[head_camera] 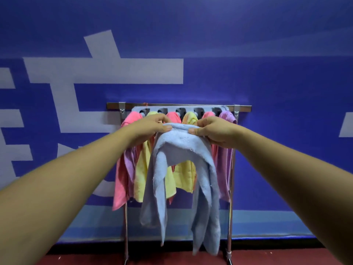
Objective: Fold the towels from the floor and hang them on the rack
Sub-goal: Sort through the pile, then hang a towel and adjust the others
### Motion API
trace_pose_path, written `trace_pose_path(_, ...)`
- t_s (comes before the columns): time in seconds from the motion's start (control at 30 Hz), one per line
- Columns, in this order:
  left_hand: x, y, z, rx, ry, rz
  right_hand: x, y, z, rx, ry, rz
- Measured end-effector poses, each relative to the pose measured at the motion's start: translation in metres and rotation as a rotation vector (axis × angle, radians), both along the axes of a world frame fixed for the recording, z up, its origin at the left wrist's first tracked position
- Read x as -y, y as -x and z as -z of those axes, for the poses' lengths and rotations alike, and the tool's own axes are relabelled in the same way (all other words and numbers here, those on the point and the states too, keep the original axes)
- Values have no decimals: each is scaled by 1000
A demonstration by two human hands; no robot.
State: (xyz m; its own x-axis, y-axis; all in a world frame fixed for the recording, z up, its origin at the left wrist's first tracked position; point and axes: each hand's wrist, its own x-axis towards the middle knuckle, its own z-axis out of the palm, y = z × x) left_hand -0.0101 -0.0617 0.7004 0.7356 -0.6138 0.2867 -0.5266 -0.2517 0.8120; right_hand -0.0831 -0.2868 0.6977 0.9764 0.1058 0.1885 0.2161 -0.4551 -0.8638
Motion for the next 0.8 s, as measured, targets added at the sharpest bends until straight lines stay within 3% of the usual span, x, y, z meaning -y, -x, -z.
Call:
trace_pose_path(0.17,9,-55,-28,64,-28,-74,-4,-59,-27,71,111,88)
trace_pose_path(0.4,17,-136,-59,293,-257,-156,-2,-142,-57,189,320,287)
trace_pose_path(0.5,25,-166,-48,348,-240,-214,3,-167,-53,192,391,386)
trace_pose_path(0.63,39,-186,-20,525,-334,-291,-1,-193,-40,327,641,436)
trace_pose_path(0.7,41,-189,-22,568,-272,-307,-3,-199,-34,413,663,461)
trace_pose_path(0.8,45,-191,-27,577,-108,-401,0,-207,-24,506,512,508)
